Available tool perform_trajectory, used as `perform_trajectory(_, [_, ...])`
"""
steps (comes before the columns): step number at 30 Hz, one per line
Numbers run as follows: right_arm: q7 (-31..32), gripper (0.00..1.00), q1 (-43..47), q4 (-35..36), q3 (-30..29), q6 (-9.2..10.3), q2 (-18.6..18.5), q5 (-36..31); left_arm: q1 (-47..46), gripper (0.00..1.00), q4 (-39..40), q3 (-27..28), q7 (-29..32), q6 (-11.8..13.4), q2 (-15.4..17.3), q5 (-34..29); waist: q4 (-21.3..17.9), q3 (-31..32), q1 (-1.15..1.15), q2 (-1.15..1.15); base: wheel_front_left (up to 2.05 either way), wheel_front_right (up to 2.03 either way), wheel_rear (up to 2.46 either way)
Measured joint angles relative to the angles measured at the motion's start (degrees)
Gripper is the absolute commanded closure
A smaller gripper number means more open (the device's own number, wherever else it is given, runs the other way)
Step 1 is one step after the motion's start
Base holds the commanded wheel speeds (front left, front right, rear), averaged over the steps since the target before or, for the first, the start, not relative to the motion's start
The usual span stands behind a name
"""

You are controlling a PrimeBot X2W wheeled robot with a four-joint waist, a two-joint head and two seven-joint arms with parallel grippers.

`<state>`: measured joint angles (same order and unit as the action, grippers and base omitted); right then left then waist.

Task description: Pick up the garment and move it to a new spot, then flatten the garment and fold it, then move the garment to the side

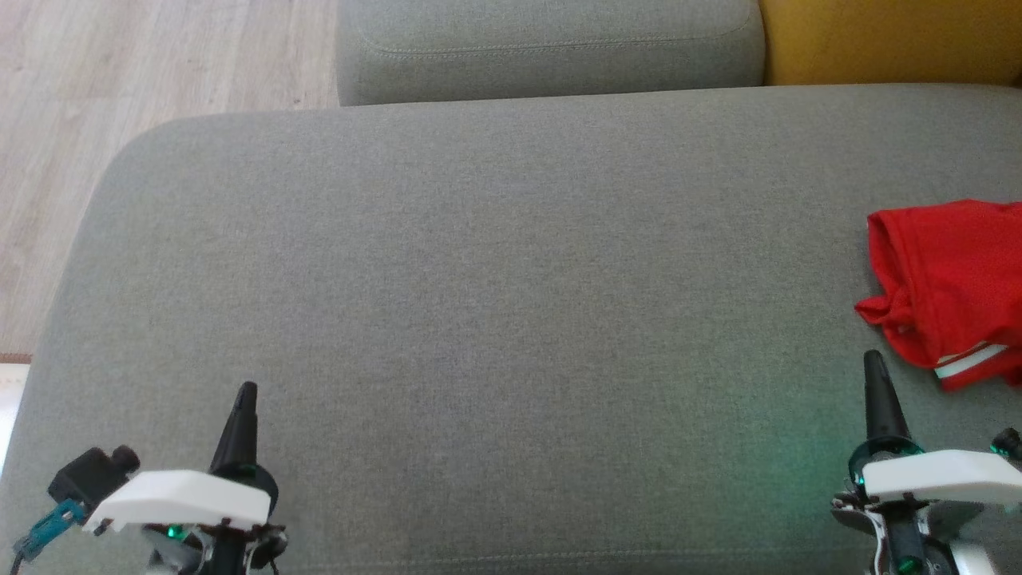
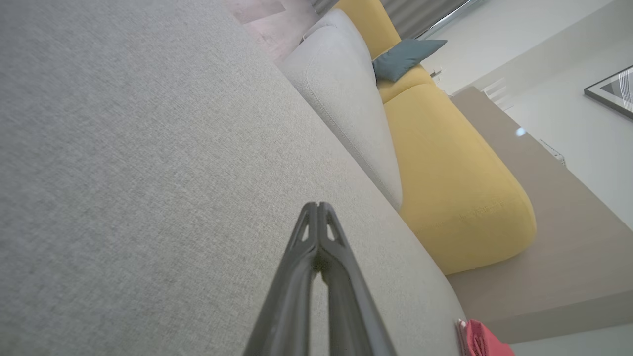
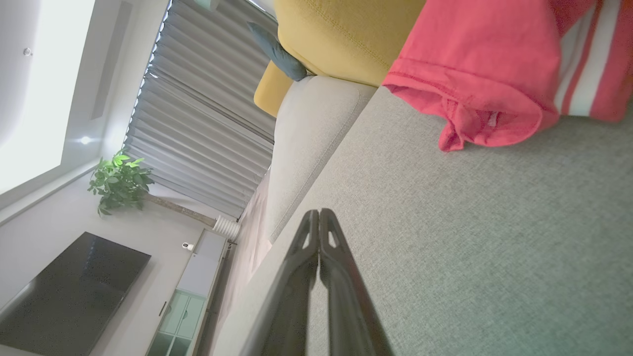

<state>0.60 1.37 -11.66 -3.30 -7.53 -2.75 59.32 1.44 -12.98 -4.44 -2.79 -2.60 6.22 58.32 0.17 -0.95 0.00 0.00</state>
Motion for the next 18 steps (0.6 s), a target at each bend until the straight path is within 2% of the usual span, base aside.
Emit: perform_trajectory(18, [1.52,1.0,-1.13,-1.2,-0.85,0.0,-0.05,10.9,-1.09,1.0,-0.68,2.57,2.63,-1.35,-1.09,11.12,-0.06,0.25,0.0,0.0,0.0,0.0,0.0])
